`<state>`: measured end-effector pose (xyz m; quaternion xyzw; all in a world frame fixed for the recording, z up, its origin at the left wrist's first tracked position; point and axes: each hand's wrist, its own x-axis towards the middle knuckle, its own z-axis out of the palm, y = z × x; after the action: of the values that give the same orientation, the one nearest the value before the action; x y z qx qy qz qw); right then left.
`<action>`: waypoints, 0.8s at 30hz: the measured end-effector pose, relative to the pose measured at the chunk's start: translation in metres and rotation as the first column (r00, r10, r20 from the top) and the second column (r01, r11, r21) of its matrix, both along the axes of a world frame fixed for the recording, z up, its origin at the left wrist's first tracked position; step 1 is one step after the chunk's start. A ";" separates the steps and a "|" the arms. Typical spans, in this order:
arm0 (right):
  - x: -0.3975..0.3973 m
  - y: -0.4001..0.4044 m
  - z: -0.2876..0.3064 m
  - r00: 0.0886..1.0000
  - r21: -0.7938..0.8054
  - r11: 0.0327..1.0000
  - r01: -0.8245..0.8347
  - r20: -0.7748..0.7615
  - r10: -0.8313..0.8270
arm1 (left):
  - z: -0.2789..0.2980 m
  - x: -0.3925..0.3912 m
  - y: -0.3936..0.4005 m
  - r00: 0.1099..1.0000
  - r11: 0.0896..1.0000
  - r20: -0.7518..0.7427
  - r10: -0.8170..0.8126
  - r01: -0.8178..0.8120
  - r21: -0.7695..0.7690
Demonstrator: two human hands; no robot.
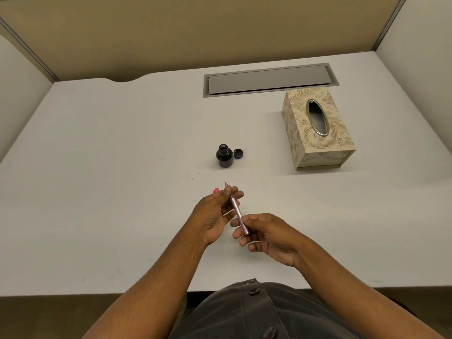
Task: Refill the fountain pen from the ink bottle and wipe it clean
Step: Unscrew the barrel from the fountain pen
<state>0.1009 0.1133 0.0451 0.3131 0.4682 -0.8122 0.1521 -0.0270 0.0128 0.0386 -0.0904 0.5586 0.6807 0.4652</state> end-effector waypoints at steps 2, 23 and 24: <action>0.001 0.000 -0.001 1.000 0.019 1.000 -0.004 0.007 0.004 | -0.001 0.000 -0.001 1.000 1.000 0.006 -0.009 0.009 0.009; -0.003 -0.006 0.000 0.998 0.397 0.918 0.021 0.049 -0.044 | -0.006 0.006 -0.001 0.998 0.997 -0.026 0.063 -0.062 0.044; -0.003 -0.006 0.001 0.998 0.350 0.937 0.017 0.052 -0.038 | -0.006 0.006 -0.001 0.998 0.997 -0.021 0.064 -0.063 0.051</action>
<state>0.0979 0.1076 0.0465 0.3650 0.5957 -0.7090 0.0962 -0.0206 0.0120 0.0327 -0.0886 0.5434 0.7100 0.4390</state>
